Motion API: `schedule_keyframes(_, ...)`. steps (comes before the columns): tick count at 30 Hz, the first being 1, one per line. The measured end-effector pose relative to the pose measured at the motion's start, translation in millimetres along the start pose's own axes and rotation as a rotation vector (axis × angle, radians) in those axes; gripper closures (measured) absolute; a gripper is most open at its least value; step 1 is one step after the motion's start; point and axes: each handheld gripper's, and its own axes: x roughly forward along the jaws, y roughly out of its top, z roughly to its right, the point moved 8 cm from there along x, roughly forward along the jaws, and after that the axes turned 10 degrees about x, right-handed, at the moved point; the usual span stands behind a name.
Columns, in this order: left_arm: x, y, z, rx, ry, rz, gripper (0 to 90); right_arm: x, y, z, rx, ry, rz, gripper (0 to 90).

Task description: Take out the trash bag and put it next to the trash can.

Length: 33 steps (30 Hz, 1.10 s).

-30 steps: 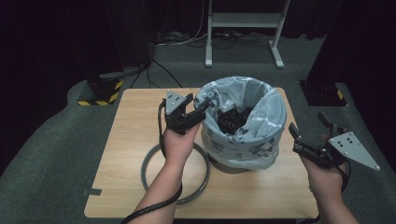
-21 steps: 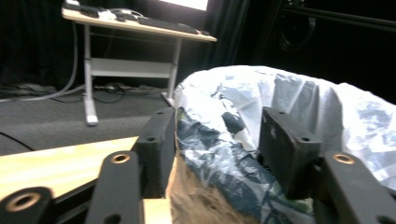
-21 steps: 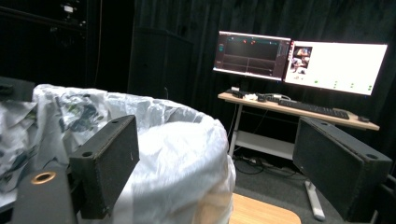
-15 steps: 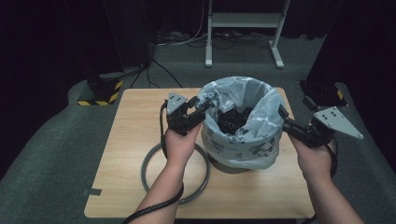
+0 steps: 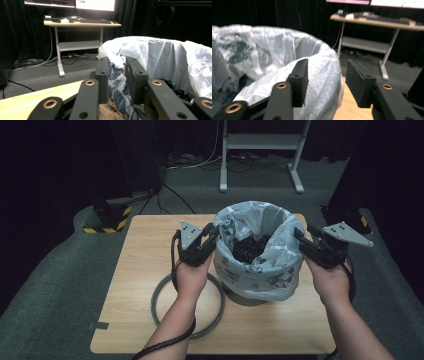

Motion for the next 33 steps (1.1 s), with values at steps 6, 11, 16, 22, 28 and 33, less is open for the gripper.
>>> schedule_keyframes(6,-3.0,1.5,-1.5,0.031,0.016,0.006,87.2,0.7,-3.2,-0.4,-0.042,-0.039,-0.032,71.0)
schedule_keyframes(11,-3.8,0.3,-0.4,0.018,0.026,0.027,89.2,-3.8,-1.1,-0.8,-0.086,-0.083,0.032,83.1)
schedule_keyframes(16,-4.4,0.8,0.0,-0.015,0.018,0.048,89.6,-6.2,-2.0,-4.0,-0.090,-0.076,0.084,90.0)
schedule_keyframes(22,-7.5,11.4,1.8,-0.045,0.007,0.112,89.7,-18.2,8.7,-7.8,-0.045,-0.077,0.234,90.0)
schedule_keyframes(28,-11.5,28.9,6.1,-0.044,-0.009,0.157,89.8,-25.5,19.5,-10.1,0.015,-0.068,0.313,90.0)
schedule_keyframes(33,-12.6,32.1,10.7,-0.024,-0.022,0.160,89.8,-27.9,30.9,-9.9,0.027,-0.067,0.337,90.0)
